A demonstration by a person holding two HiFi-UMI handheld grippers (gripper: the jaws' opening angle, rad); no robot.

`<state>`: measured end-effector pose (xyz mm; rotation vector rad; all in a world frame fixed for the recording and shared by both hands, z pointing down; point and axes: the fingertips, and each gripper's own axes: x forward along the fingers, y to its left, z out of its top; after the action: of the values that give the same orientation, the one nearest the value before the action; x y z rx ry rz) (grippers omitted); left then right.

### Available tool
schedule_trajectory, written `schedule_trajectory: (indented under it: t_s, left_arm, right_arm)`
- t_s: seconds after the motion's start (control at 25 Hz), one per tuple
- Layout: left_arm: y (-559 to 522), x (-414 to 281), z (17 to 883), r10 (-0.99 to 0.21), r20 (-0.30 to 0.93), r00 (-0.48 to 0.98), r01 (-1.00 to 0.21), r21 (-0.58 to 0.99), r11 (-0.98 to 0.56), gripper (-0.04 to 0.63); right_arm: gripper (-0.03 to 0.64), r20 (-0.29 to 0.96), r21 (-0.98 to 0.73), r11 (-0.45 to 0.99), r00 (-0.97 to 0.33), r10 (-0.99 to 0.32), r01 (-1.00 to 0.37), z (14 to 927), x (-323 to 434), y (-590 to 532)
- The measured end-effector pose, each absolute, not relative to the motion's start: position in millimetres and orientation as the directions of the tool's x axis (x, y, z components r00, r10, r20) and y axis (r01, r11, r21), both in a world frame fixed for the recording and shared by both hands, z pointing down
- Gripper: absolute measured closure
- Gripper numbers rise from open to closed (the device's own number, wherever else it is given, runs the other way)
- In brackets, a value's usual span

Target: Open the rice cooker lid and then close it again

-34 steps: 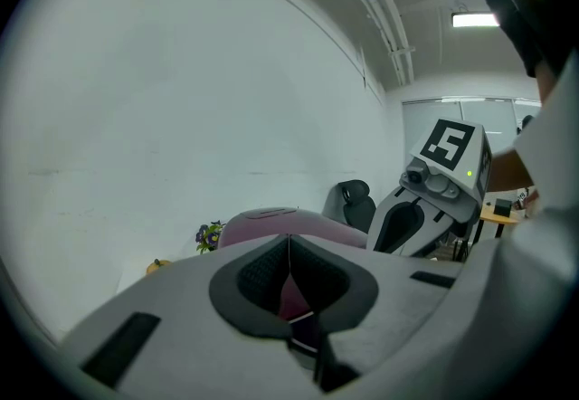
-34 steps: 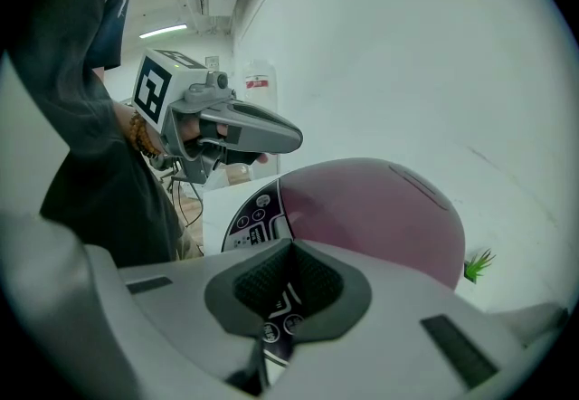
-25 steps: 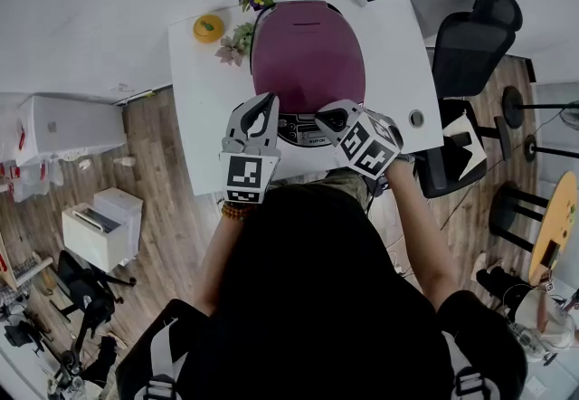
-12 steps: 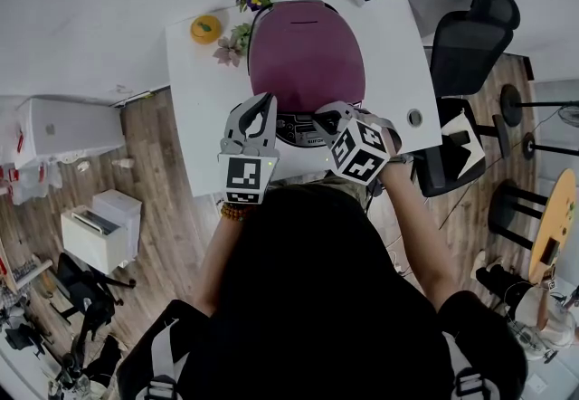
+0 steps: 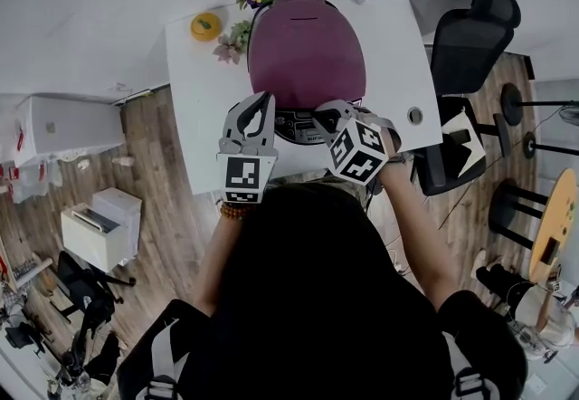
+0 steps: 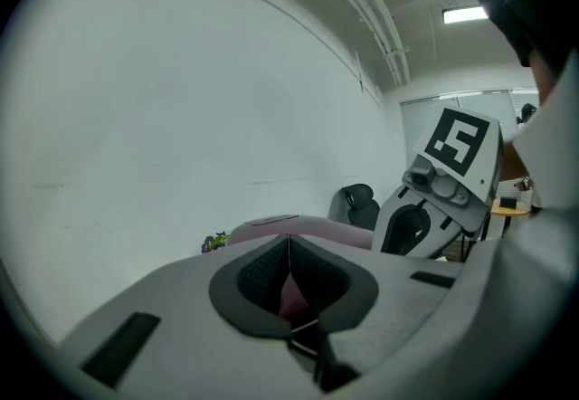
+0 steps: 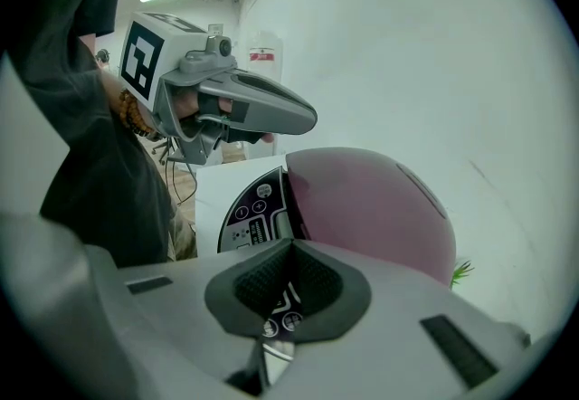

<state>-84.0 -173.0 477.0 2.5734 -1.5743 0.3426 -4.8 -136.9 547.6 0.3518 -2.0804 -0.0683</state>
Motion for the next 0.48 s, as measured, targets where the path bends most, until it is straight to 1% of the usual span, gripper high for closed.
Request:
schedule_trajectory:
  t_s: [0.48]
  left_arm:
    - [-171.0,-80.5,478.8,-0.861,0.248,0.443,-0.885,-0.031,-0.464,0.572]
  right_arm:
    - [0.589,0.834,0.203,0.953,-0.470,-0.289,-0.226,548.9,-5.1,-138.1]
